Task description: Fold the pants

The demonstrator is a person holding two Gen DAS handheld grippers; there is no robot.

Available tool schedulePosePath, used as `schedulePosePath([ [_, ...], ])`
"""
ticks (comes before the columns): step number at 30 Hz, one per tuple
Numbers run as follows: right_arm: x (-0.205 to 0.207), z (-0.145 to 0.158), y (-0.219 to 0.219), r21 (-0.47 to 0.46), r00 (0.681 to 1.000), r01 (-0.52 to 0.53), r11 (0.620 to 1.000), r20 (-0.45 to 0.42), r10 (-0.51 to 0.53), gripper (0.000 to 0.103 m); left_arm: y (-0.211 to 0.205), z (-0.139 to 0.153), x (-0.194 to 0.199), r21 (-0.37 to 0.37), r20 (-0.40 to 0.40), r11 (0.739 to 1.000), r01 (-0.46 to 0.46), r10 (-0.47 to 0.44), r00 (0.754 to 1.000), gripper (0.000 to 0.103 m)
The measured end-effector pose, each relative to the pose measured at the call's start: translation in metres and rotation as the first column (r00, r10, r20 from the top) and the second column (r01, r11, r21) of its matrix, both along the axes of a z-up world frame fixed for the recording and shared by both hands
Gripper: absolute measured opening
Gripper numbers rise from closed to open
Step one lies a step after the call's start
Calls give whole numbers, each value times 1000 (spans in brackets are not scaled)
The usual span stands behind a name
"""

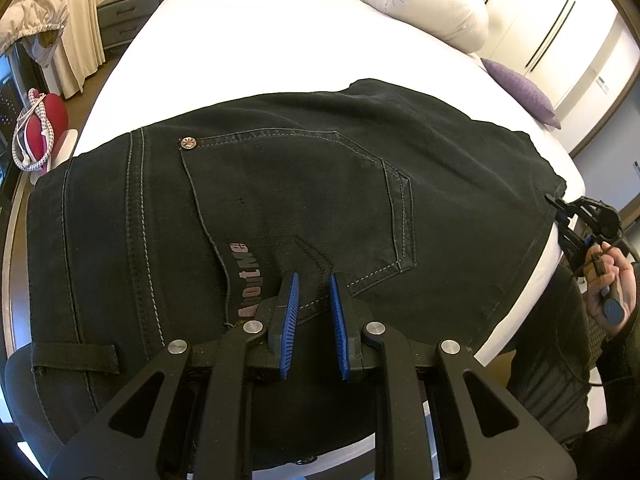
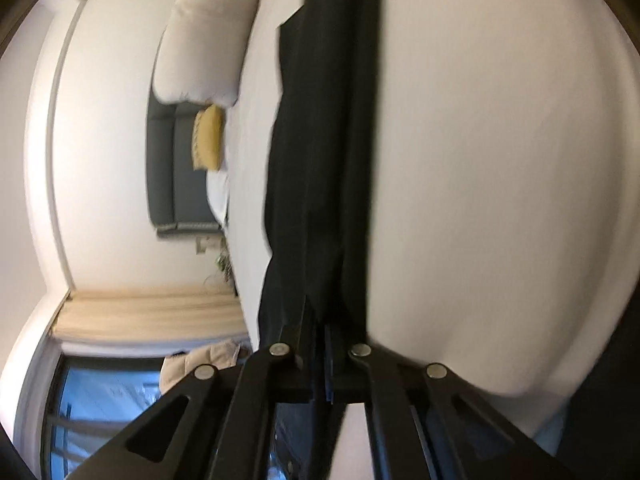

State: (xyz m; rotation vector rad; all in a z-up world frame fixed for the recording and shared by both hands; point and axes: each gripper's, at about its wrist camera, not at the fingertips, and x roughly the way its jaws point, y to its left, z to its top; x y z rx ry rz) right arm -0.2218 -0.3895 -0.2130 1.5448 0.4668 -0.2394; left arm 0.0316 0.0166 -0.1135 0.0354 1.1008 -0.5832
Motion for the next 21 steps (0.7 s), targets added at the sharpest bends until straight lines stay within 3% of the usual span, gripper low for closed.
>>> schedulePosePath([
  [8, -5, 11, 4, -67, 1000, -5, 998, -26, 3, 2, 0, 1, 1, 2, -3, 1000, 3, -3, 1000, 16],
  [14, -3, 19, -26, -93, 998, 61, 994, -8, -62, 14, -2, 0, 1, 4, -3, 1000, -2, 2, 1000, 16],
  [17, -5, 17, -46, -95, 995, 102, 990, 4, -102, 13, -2, 0, 1, 5, -6, 1000, -3, 3, 1000, 16],
  [18, -7, 14, -54, -82, 993, 121, 989, 2, -121, 5, -2, 0, 1, 6, -6, 1000, -4, 4, 1000, 16],
  [21, -22, 4, -65, -29, 983, 183, 983, 15, -182, 2, -3, 0, 1, 10, -6, 1000, -5, 5, 1000, 16],
])
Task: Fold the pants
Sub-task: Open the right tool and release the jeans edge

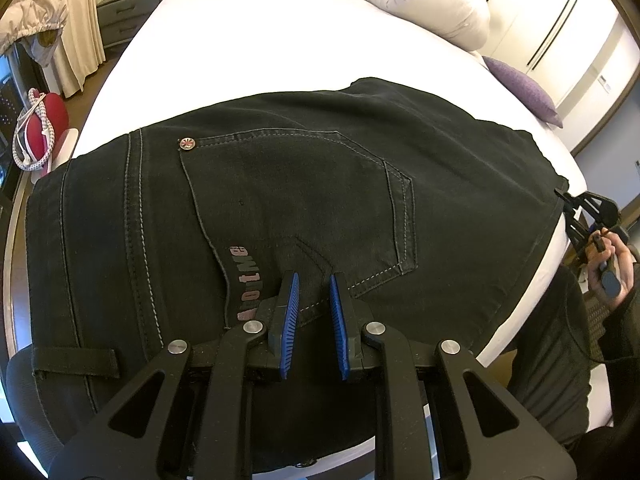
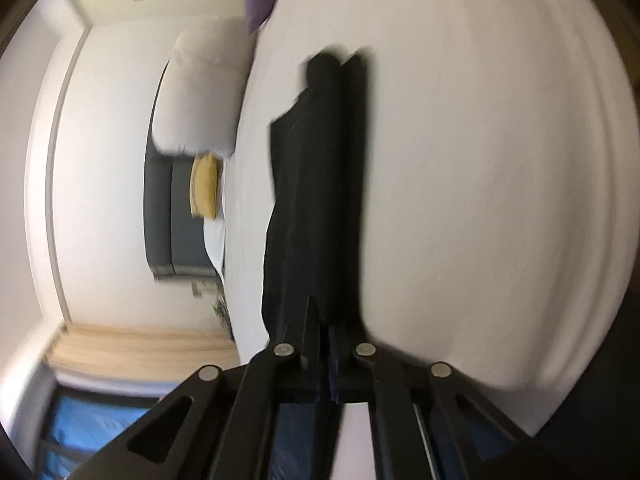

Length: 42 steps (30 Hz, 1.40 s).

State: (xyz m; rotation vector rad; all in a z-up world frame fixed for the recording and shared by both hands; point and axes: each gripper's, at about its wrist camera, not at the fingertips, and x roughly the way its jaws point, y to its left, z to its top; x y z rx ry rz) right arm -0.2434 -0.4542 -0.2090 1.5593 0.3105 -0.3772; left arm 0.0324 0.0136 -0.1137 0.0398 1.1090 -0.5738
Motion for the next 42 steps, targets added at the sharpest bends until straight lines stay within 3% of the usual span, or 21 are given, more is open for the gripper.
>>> schedulePosePath([
  [4, 2, 10, 4, -78, 999, -33, 996, -38, 30, 2, -1, -1, 1, 2, 0, 1000, -3, 3, 1000, 16],
  [7, -9, 27, -1, -97, 997, 20, 995, -75, -28, 27, -1, 0, 1, 1, -4, 1000, -4, 4, 1000, 16],
  [8, -16, 43, -2, -151, 989, 62, 986, -126, -82, 42, 0, 0, 1, -2, -6, 1000, -8, 8, 1000, 16],
  [9, -18, 56, -1, -198, 983, 81, 977, -148, -111, 47, 0, 0, 1, -4, -6, 1000, -11, 11, 1000, 16],
  [11, -10, 85, 2, -291, 990, 38, 956, -118, -76, 47, 0, 2, 0, 1, -1, 1000, -18, 18, 1000, 16],
  [12, 8, 98, 6, -316, 994, -44, 948, -107, 11, 41, 0, 3, -1, 6, 1, 1000, -20, 20, 1000, 16],
  [14, 52, 113, 24, -328, 973, -229, 916, -109, 204, 24, -2, 8, -2, 19, 10, 999, -30, 30, 999, 16],
  [16, 109, 118, 58, -320, 900, -433, 843, -104, 423, 15, -5, 22, -3, 0, 39, 999, -38, 38, 999, 16],
  [18, 168, 110, 101, -282, 796, -600, 749, -118, 593, 11, -9, 38, 0, -34, 73, 999, -32, 34, 997, 16],
  [22, 260, 74, 175, -159, 623, -780, 605, -120, 773, 10, -36, 52, 25, -70, 100, 998, 3, 4, 995, 16],
  [25, 309, 37, 211, -52, 541, -841, 539, -101, 835, 10, -60, 37, 49, -45, 91, 999, 23, -19, 996, 16],
  [28, 323, 12, 218, -45, 539, -839, 543, -216, 814, 9, -71, 2, 73, 8, 24, 1000, 2, -3, 1000, 16],
  [29, 331, 5, 206, -32, 569, -816, 578, -224, 791, 0, -71, -6, 77, 18, 10, 1000, -6, 6, 1000, 16],
  [31, 328, -5, 169, -9, 676, -727, 687, -184, 713, 0, -56, -14, 83, -43, -23, 998, -37, 36, 999, 16],
  [33, 311, -1, 125, -89, 781, -608, 789, -246, 574, 0, -47, -12, 82, -54, -16, 997, -47, 47, 999, 16],
  [36, 281, 8, 73, -105, 869, -439, 892, -304, 391, 0, -33, -12, 78, -66, -5, 996, -63, 63, 998, 16],
  [37, 274, 18, 67, -135, 872, -420, 897, -334, 358, 0, -29, -10, 76, -68, 2, 995, -76, 76, 997, 16],
  [39, 267, 39, 74, -195, 862, -457, 868, -338, 378, 6, -26, -1, 67, -29, 45, 996, -83, 84, 995, 16],
  [41, 264, 48, 105, -176, 827, -557, 812, -207, 522, 6, -22, 10, 53, -18, 79, 997, -76, 77, 994, 16],
  [42, 262, 51, 132, -167, 784, -621, 766, -157, 601, 6, -17, 17, 43, -25, 101, 997, -71, 73, 992, 16],
])
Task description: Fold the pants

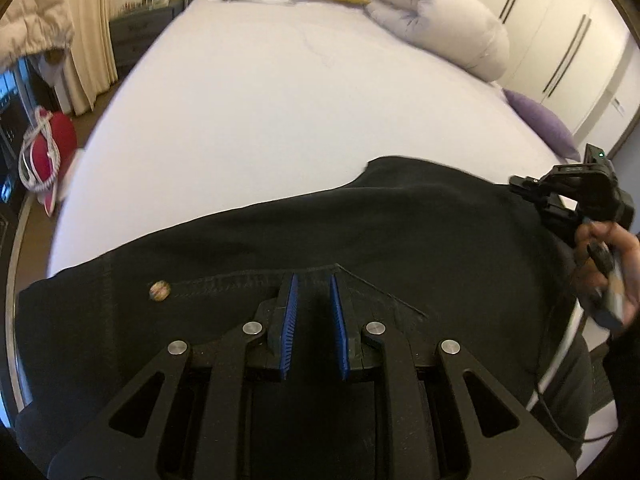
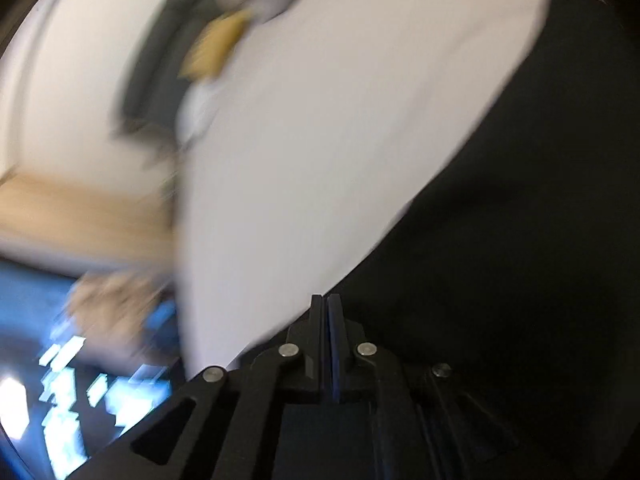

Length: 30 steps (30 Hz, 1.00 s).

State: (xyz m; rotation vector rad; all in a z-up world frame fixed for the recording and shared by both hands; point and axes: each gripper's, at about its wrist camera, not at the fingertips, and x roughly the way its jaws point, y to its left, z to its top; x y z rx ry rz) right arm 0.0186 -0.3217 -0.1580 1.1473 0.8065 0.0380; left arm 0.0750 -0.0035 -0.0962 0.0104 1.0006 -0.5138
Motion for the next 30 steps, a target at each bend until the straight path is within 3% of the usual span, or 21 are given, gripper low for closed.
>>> schedulePosePath([
  [4, 0, -18, 90, 37, 973, -232, 972, 11, 231, 6, 17, 4, -19, 70, 28, 997, -10, 8, 1000, 16],
  [6, 2, -40, 102, 50, 965, -251, 967, -69, 254, 5, 39, -7, -16, 73, -16, 996, -44, 45, 999, 16],
  [7, 1, -52, 100, 71, 967, -230, 971, -92, 235, 0, 56, -10, -11, 40, -53, 997, -68, 70, 996, 16],
  [9, 2, -57, 78, 109, 986, -152, 982, -58, 159, 0, 74, -12, -2, -9, -80, 996, -94, 93, 992, 16],
  [11, -3, -55, 51, 83, 996, -67, 994, -57, 72, 0, 86, -11, 7, 29, -67, 991, -132, 134, 989, 16],
  [14, -30, -60, -15, 68, 990, 132, 989, -54, -128, 0, 107, -18, 17, -10, -108, 989, -148, 146, 983, 16],
  [17, -58, -49, -79, -37, 947, 316, 948, -53, -318, 0, 107, -19, 16, -8, -96, 991, -135, 134, 986, 16],
  [21, -103, -22, -149, -141, 827, 542, 828, -88, -556, 0, 118, -7, 17, -1, -88, 986, -166, 165, 982, 16],
  [22, -110, -13, -153, -167, 817, 554, 816, -81, -571, 2, 119, -3, 16, 22, -75, 984, -176, 178, 981, 16],
  [23, -113, -2, -150, -178, 818, 555, 813, -62, -572, 8, 110, 3, 15, 49, -58, 981, -188, 191, 980, 16],
  [24, -114, 6, -142, -147, 841, 532, 834, -23, -541, 8, 107, 12, 11, 55, -44, 980, -193, 196, 980, 16],
  [26, -105, 8, -127, -53, 902, 431, 901, 40, -429, 8, 89, 28, 8, -5, -52, 988, -157, 156, 986, 16],
  [28, -81, 6, -78, 3, 964, 252, 968, 81, -251, 8, 49, 38, 8, -31, -50, 997, -73, 71, 996, 16],
  [30, -56, -7, -32, 63, 993, 75, 995, 89, -81, 8, 7, 38, 9, -55, -66, 998, 12, -15, 998, 16],
])
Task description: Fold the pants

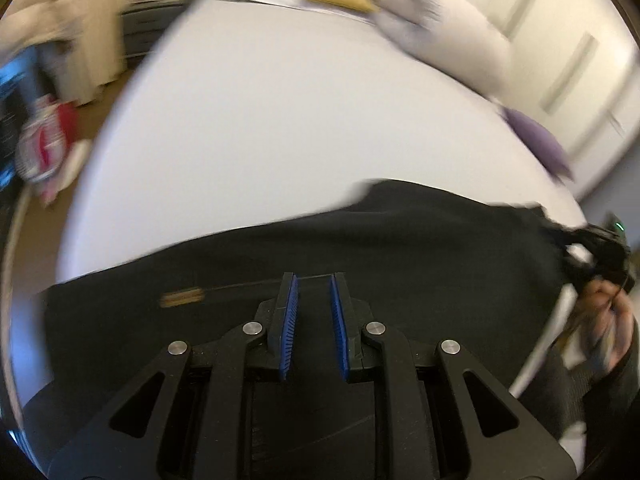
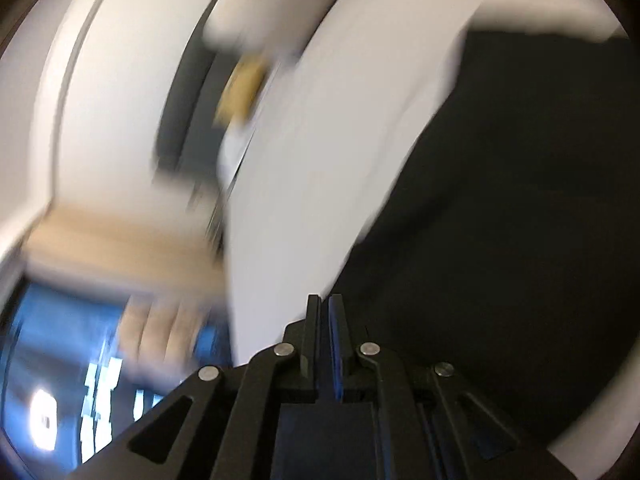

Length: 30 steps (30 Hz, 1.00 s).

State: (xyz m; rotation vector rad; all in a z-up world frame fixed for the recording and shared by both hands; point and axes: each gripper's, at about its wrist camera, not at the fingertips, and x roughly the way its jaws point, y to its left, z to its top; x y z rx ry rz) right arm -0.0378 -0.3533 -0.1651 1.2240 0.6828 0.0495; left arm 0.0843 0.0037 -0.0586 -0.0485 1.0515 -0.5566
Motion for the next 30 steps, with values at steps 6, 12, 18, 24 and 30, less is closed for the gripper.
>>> schedulePosePath([
  [6, 30, -57, -9, 72, 994, 2, 997, -106, 6, 0, -101, -26, 15, 50, -65, 986, 157, -153, 986, 16],
  [12, -32, -54, -107, 37, 953, 292, 956, -92, -288, 0, -93, -52, 30, 46, -112, 989, 140, -134, 985, 16],
  [18, -90, -38, -206, -79, 847, 520, 851, -83, -525, 0, -84, -57, 43, 14, -110, 990, 138, -136, 985, 16],
  [24, -171, 16, -208, -186, 743, 651, 736, -44, -668, 48, -48, -40, 51, 22, -83, 999, 29, -27, 996, 16],
  [30, -183, 12, -140, -154, 871, 480, 864, -35, -490, 66, -40, -2, 22, -25, -36, 1000, 1, -2, 999, 16],
])
